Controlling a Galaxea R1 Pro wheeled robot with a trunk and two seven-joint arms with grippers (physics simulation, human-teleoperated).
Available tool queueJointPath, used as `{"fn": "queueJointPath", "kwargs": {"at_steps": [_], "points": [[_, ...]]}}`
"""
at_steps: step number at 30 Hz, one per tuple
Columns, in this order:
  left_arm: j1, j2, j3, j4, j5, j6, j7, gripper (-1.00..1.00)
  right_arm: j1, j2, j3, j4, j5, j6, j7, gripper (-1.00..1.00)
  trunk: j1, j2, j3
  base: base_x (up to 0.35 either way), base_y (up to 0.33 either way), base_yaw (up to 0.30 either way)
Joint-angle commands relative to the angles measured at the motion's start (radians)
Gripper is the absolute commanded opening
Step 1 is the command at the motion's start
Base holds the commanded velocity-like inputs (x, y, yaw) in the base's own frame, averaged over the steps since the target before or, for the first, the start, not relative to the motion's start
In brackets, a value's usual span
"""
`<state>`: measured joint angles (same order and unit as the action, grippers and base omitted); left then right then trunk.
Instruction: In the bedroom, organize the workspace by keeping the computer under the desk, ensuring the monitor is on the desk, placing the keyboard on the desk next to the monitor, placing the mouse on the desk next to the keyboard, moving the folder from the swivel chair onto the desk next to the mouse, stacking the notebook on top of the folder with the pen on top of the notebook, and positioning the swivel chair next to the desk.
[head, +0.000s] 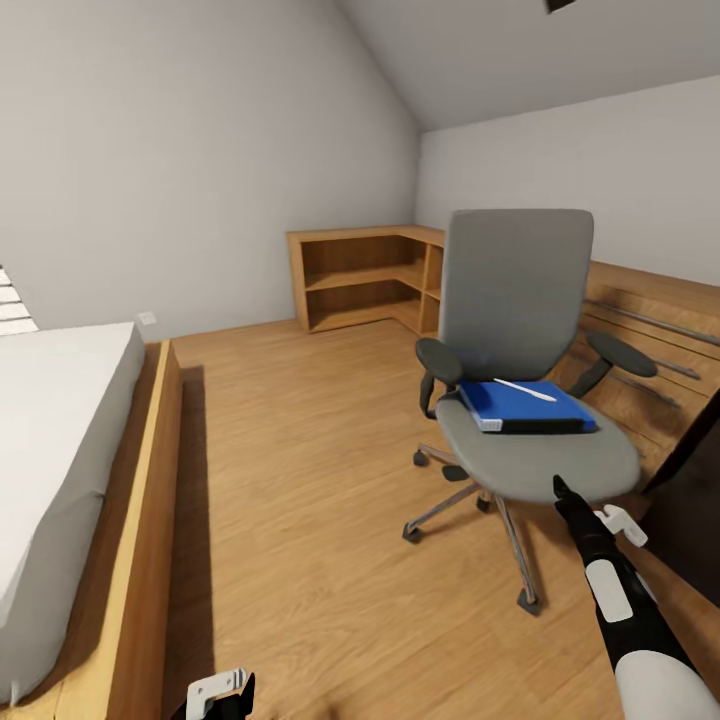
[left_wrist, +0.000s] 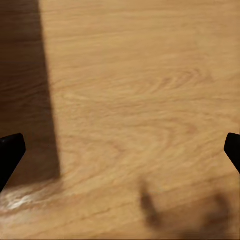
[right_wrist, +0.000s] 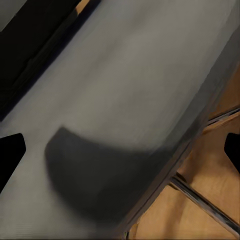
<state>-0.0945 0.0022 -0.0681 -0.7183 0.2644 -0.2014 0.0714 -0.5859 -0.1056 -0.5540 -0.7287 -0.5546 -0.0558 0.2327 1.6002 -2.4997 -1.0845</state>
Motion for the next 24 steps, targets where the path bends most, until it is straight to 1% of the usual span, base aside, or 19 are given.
{"fn": "queueJointPath", "kwargs": {"at_steps": [1, 3, 10, 19, 24], "points": [[-0.001, 0.001, -0.006, 0.000, 0.006, -0.004, 0.007, 1.00, 0.000, 0.000, -0.001, 0.002, -0.010, -0.002, 0.007, 1.00, 0.000, 0.000, -0.001, 0.000, 0.000, 0.067], [-0.001, 0.001, -0.006, 0.000, 0.006, -0.004, 0.007, 1.00, 0.000, -0.001, -0.002, 0.001, -0.010, -0.002, 0.007, 1.00, 0.000, 0.000, -0.001, 0.000, -0.029, 0.035], [-0.001, 0.000, -0.006, 0.000, 0.006, -0.004, 0.007, 1.00, 0.000, -0.001, -0.002, 0.001, -0.010, -0.002, 0.007, 1.00, 0.000, 0.000, -0.001, 0.000, -0.184, 0.007], [-0.001, 0.001, -0.006, 0.000, 0.006, -0.004, 0.007, 1.00, -0.001, -0.001, -0.003, 0.002, -0.011, -0.002, 0.007, 1.00, 0.000, 0.000, -0.001, 0.003, -0.033, 0.001], [-0.001, 0.001, -0.006, 0.000, 0.006, -0.004, 0.007, 1.00, 0.000, -0.001, -0.003, 0.002, -0.010, -0.002, 0.007, 1.00, 0.000, 0.000, -0.001, 0.154, -0.096, 0.000]]}}
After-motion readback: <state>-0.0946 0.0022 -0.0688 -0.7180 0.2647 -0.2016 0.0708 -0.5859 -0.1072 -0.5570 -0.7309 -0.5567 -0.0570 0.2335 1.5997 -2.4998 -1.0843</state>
